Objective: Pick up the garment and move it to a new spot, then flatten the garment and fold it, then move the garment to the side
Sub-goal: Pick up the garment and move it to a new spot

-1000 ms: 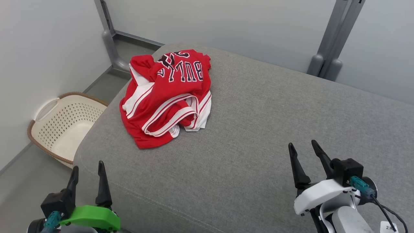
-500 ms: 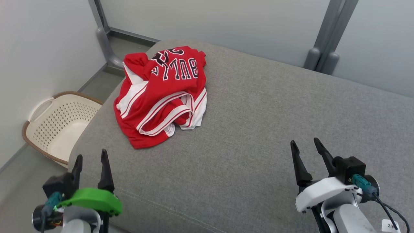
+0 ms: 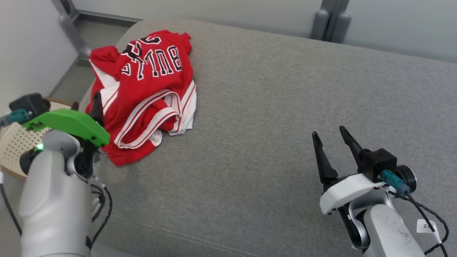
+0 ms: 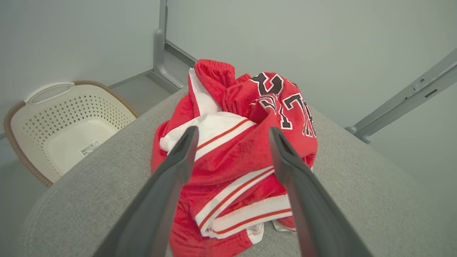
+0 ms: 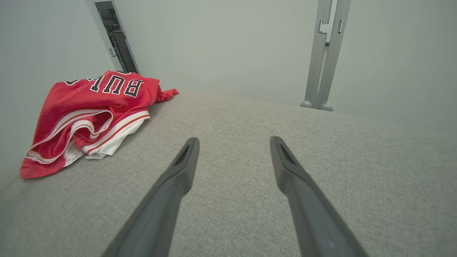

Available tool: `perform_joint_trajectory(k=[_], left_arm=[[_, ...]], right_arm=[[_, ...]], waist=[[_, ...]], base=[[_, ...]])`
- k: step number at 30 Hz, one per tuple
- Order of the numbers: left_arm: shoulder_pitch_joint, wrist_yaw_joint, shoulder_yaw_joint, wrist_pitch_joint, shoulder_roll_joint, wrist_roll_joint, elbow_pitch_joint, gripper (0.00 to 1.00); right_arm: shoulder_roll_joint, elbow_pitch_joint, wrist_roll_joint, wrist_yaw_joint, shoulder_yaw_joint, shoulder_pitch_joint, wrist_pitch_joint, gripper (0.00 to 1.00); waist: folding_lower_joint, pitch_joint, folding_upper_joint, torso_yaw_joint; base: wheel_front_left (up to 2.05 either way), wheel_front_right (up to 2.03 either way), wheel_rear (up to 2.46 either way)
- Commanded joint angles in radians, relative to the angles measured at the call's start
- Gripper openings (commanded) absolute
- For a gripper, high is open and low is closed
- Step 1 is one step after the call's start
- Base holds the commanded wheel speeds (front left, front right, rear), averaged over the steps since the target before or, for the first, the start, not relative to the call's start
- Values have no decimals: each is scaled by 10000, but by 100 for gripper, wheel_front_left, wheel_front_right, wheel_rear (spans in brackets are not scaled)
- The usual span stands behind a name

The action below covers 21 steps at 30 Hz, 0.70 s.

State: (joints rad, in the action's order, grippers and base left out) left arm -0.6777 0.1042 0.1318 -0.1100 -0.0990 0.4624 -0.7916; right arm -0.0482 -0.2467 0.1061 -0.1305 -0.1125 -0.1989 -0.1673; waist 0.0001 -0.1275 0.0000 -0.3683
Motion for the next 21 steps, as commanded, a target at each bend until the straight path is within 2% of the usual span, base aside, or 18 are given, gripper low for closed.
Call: perform_joint_trajectory(k=[1,9,13,20,21], left_arm=[[-426,-15,164,-281,-178,249,-233,100],[-1691,-279,448,-1965,-1165,682,-1225,100],[-1815,-609,371,-2420,-1639,489,-1517,100],[-1710,-888,374,-2794,-1797,573,-1800,100],[-1674,-891,347,-2807,-1781,558,-1800,56]], right_arm=[[-40,149,-97,-5,-92,-161,65,100],[-39,649,-237,-5,-404,-484,256,100],[-37,803,-176,-5,-479,-541,306,100],[-36,741,-63,-5,-413,-430,226,100],[-36,710,-50,-5,-407,-408,221,100]], waist=[[-1,-847,0,987],[-1,-1646,0,2127],[-1,-1875,0,2509],[-1,-1892,0,2760],[-1,-1849,0,2758]], base=[[0,0,0],[0,0,0],[0,0,0],[0,0,0],[0,0,0]])
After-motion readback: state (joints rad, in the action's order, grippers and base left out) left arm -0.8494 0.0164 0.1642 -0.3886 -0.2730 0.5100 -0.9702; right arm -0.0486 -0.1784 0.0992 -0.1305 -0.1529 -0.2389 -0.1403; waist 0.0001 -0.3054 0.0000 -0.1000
